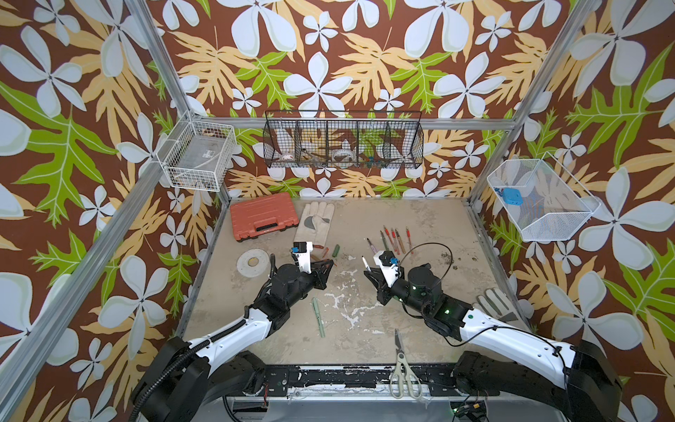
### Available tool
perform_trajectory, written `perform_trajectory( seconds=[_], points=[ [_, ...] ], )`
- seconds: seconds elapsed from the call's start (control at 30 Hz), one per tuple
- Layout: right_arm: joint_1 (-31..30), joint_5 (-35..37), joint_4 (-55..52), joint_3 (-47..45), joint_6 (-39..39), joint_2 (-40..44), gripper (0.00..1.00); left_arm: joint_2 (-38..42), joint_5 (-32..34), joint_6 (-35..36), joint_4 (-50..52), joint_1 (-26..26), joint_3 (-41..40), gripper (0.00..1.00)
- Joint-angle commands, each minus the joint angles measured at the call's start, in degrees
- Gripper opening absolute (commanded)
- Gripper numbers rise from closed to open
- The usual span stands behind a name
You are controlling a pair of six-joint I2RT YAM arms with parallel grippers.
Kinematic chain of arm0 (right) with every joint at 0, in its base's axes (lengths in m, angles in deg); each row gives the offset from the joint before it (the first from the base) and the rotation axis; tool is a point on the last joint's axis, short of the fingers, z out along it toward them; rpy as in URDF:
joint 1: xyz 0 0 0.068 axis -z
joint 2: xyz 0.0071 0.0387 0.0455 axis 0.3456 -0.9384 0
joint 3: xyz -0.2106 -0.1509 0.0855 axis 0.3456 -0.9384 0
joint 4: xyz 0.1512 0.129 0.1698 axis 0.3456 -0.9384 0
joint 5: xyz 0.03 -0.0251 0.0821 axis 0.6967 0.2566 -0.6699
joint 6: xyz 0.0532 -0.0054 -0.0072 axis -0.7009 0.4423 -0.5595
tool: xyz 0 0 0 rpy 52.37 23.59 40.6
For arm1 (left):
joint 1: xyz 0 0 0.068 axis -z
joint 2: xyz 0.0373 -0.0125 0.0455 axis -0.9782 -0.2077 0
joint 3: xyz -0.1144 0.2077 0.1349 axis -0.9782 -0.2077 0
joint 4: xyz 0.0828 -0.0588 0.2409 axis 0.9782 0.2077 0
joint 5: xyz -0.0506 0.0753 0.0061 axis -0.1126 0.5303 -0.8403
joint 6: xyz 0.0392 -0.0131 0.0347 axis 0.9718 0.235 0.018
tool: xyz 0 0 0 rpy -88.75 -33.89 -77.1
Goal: Remove pen caps from pens
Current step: Place the pen cap at the center of the table.
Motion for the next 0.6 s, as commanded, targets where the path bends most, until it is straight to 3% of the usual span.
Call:
perform_trajectory(
  seconds=[0.0,0.2,0.57],
  points=[
    [2.7,-2.9,0.8,-0.8,-3.3,0.6,0.00,-2.0,6.4,1.3,5.3,-0.4,1.5,0.00],
    [6.3,-3.8,0.8,-2.0,-4.3,2.0,0.00,-7.8,7.1,1.2,8.5,-2.1,4.4,0.00],
    [6.6,-3.8,0.4,-2.0,-4.1,2.1,0.00,-15.4,5.3,1.0,10.7,-4.3,7.2,0.00]
  ],
)
